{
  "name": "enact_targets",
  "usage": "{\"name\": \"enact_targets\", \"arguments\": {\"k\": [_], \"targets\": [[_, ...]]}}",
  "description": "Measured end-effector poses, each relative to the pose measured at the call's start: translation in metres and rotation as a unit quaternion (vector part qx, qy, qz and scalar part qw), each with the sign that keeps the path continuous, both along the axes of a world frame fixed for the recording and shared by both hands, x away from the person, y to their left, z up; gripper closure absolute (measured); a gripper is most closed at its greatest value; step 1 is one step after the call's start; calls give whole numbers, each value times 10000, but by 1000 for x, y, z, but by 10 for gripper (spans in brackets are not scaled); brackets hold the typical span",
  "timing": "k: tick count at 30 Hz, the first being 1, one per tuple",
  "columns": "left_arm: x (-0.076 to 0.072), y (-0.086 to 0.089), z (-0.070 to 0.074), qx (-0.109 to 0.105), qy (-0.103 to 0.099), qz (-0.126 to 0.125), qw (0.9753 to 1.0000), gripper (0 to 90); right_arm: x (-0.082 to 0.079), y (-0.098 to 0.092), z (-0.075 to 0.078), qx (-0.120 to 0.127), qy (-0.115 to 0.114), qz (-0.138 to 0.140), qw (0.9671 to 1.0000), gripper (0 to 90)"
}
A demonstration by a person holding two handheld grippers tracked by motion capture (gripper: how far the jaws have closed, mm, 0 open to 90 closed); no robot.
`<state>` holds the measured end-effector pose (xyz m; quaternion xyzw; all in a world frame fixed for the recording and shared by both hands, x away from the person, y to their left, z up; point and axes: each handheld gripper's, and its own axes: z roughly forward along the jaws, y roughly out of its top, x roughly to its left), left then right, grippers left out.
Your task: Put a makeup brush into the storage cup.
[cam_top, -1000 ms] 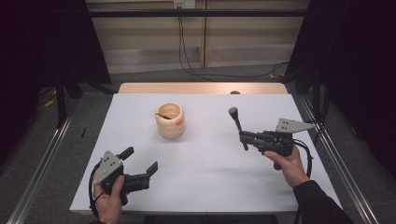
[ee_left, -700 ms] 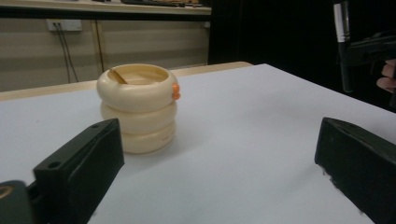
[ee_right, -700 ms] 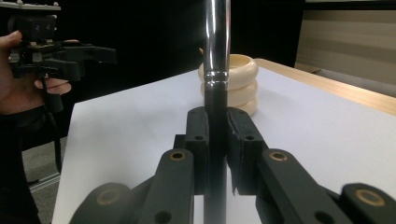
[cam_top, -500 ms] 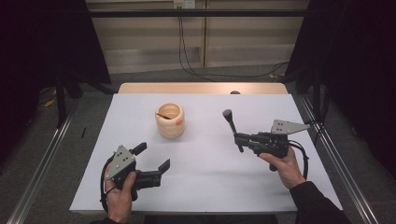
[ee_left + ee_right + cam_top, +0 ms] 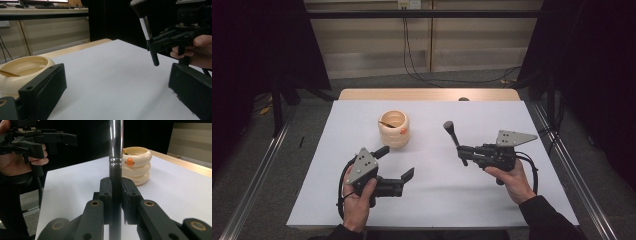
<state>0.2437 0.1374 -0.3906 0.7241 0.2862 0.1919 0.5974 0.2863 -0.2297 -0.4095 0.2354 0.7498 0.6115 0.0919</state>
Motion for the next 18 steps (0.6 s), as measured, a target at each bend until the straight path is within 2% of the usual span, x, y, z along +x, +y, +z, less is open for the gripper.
{"name": "enact_targets", "arguments": {"k": [1, 3, 6, 7, 8, 12, 13, 18], "targets": [[1, -1, 0, 11, -17, -72, 10000, 11, 0, 1, 0, 8, 11, 31, 10000, 793], [0, -5, 1, 15, -29, -22, 10000, 13, 0, 3, 0, 3, 4, 65, 10000, 793], [2, -10, 2, 36, -33, -118, 9999, 21, -1, 7, 0, 0, -17, 112, 9999, 793], [2, -11, 3, 21, -33, -222, 9997, 26, -1, 8, 0, 1, -29, 115, 9999, 793], [2, -12, 3, 69, -36, -227, 9997, 29, -1, 10, 0, 10, -14, 148, 9999, 793], [4, -16, 6, -24, -58, -259, 9996, 33, -1, 18, -1, -6, -23, 256, 9997, 793], [4, -18, 8, 16, -87, -224, 9997, 34, -1, 19, -1, -9, -22, 263, 9997, 793], [8, -27, 12, 41, -145, -381, 9992, 30, 3, 25, -1, 46, 11, 277, 9996, 793]]}}
